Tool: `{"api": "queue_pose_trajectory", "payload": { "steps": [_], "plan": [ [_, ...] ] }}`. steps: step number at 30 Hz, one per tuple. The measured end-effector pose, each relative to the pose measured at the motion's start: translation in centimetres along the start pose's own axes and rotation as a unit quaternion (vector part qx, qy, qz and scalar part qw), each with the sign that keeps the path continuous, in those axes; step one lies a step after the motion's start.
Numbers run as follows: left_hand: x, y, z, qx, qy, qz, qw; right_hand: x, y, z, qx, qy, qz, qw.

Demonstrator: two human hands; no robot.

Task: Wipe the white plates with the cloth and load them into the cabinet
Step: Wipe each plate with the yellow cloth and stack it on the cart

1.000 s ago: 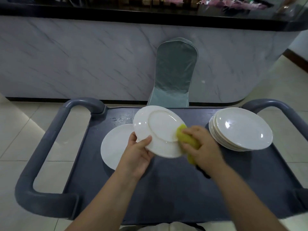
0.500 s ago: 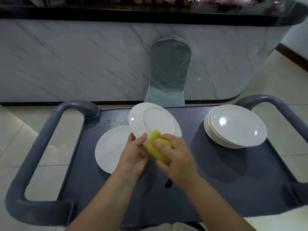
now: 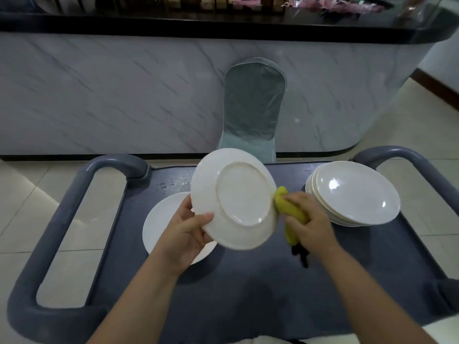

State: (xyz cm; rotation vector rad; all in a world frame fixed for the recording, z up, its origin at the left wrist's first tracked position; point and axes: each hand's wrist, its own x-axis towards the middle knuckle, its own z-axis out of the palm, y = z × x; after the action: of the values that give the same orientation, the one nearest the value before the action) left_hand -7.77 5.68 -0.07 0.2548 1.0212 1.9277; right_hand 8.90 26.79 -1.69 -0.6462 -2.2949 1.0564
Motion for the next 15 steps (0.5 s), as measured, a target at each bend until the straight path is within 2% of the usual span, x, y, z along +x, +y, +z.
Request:
{"api": "queue_pose_trajectory", "payload": {
  "steps": [2, 3, 6, 8, 9, 10, 11, 15],
  "plan": [
    [-0.4, 0.7, 0.0, 0.079, -0.061, -0.007, 0.995, 3.8, -0.8, -1.5, 0.005, 0.002, 0.029, 1.000],
    [-0.3, 0.8, 0.3, 0.108, -0.081, -0.014, 0.991, 5.7, -2.0, -1.7, -0.007, -0.007, 0.015, 1.000],
    [0.3, 0.2, 1.8, 0.140, -0.085, -0.021, 0.986, 8.1, -6.9, 1.0, -0.108, -0.100, -0.143, 0.979],
    [0.6, -0.3, 1.8, 0.119, -0.058, -0.020, 0.991, 6.7, -9.1, 3.3, -0.161, -0.167, -0.274, 0.934],
    [0.5, -0.5, 1.5, 0.104, -0.050, -0.019, 0.993, 6.1, -9.3, 3.9, -0.177, -0.195, -0.310, 0.914],
    [0.4, -0.7, 1.2, 0.091, -0.048, -0.019, 0.994, 6.2, -9.0, 3.9, -0.187, -0.214, -0.310, 0.907],
    [0.2, -0.9, 1.0, 0.081, -0.049, -0.023, 0.995, 6.8, -8.5, 3.6, -0.181, -0.211, -0.280, 0.919],
    [-0.1, -0.8, 0.7, 0.035, -0.004, -0.026, 0.999, 9.1, -3.8, 1.0, -0.074, -0.134, -0.029, 0.988]
  ]
}}
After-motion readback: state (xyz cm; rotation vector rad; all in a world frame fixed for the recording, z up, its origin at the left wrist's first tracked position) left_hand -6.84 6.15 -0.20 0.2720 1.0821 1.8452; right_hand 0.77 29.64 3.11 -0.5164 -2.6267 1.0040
